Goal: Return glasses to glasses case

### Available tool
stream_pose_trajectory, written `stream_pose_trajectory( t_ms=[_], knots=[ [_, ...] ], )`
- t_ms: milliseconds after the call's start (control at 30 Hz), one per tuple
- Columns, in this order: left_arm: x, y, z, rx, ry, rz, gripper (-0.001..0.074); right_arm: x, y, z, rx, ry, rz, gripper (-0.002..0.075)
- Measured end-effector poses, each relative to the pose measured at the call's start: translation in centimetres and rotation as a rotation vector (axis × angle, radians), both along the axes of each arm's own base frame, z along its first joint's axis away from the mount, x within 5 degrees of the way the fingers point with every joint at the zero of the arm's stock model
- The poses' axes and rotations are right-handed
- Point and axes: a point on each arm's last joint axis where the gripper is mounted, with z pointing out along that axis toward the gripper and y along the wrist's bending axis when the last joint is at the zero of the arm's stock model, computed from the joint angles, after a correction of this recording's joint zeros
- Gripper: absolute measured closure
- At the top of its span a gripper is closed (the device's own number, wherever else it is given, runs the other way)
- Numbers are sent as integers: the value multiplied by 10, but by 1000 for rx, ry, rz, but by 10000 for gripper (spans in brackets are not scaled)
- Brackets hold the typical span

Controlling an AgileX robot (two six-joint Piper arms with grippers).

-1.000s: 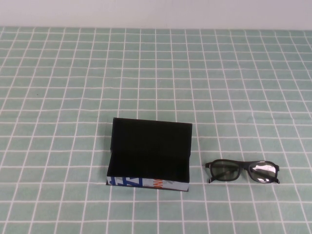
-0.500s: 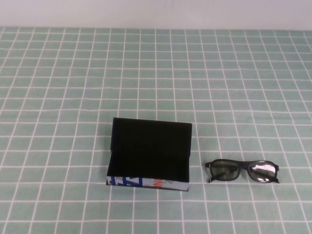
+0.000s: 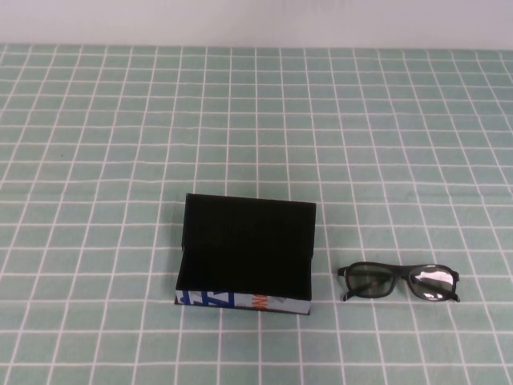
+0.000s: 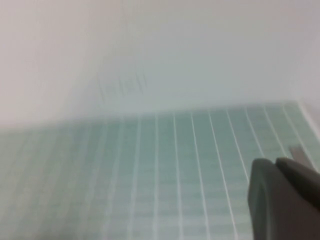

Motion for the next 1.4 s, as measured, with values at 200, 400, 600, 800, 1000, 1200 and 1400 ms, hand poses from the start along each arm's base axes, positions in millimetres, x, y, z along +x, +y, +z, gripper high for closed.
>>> stream_pose_trajectory(
  t_ms=[200, 400, 600, 800, 1000, 1200, 1400],
  knots=[
    [29, -10, -14, -35, 204, -52, 737, 50, 27, -27, -314, 220, 184, 738],
    [65, -27, -32, 39, 431, -165, 737, 104, 78, -38, -681, 458, 396, 738],
    [83, -37, -49, 139, 607, -264, 737, 132, 119, -65, -843, 605, 715, 738],
    [84, -38, -53, 218, 635, -299, 737, 145, 136, -90, -889, 633, 946, 738],
    [83, -38, -55, 255, 650, -316, 737, 169, 106, -104, -710, 703, 915, 737],
    [82, -41, -56, 270, 655, -351, 737, 191, 73, -134, -518, 728, 889, 738],
    [80, -44, -57, 277, 665, -394, 737, 201, 80, -166, -498, 788, 918, 735]
  ],
)
